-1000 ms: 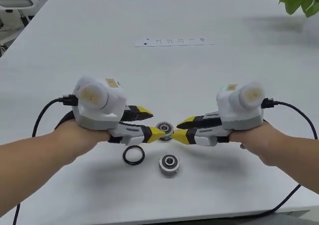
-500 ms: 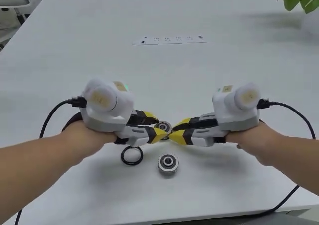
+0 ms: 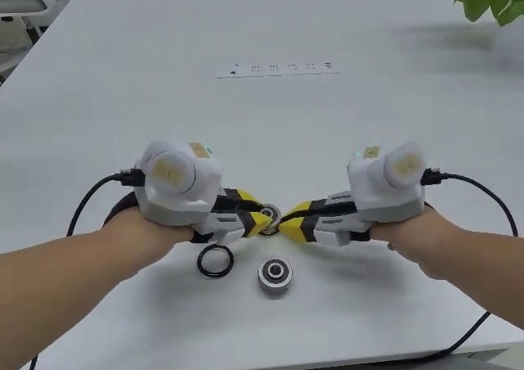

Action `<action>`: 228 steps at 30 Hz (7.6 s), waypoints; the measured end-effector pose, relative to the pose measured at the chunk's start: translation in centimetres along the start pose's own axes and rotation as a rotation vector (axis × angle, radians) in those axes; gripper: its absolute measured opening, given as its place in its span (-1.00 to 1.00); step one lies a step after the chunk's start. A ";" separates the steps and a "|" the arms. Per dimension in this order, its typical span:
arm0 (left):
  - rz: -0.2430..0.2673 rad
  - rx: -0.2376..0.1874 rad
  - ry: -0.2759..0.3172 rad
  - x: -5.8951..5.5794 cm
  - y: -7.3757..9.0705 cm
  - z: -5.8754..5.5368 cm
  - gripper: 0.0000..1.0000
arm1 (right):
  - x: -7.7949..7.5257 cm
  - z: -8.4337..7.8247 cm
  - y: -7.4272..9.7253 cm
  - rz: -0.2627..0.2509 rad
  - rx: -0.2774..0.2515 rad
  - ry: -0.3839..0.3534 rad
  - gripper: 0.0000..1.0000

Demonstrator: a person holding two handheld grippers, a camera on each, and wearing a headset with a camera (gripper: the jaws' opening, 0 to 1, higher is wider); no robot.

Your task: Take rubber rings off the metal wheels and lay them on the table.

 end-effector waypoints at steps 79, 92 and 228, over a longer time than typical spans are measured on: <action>0.058 0.025 0.004 -0.4 -0.3 0.1 -0.76 | 1.4 1.3 0.5 0.039 -0.169 -0.409 -1.00; 0.032 0.028 -0.038 -0.8 0.3 0.4 -0.59 | 1.0 1.6 1.2 0.023 -0.180 -0.444 -1.00; 0.123 -0.149 0.057 -3.9 14.7 -0.1 0.41 | 6.4 5.0 6.1 -0.011 -0.182 -0.135 0.03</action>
Point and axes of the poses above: the centre of the closed fingertips' face, and the gripper's own axes: y roughly backward along the fingers, x roughly to its left, z roughly out of its top, the point moved 5 cm from there along y, roughly backward along the fingers, and after that the axes turned 3 degrees about -y, right-handed, at the moved point
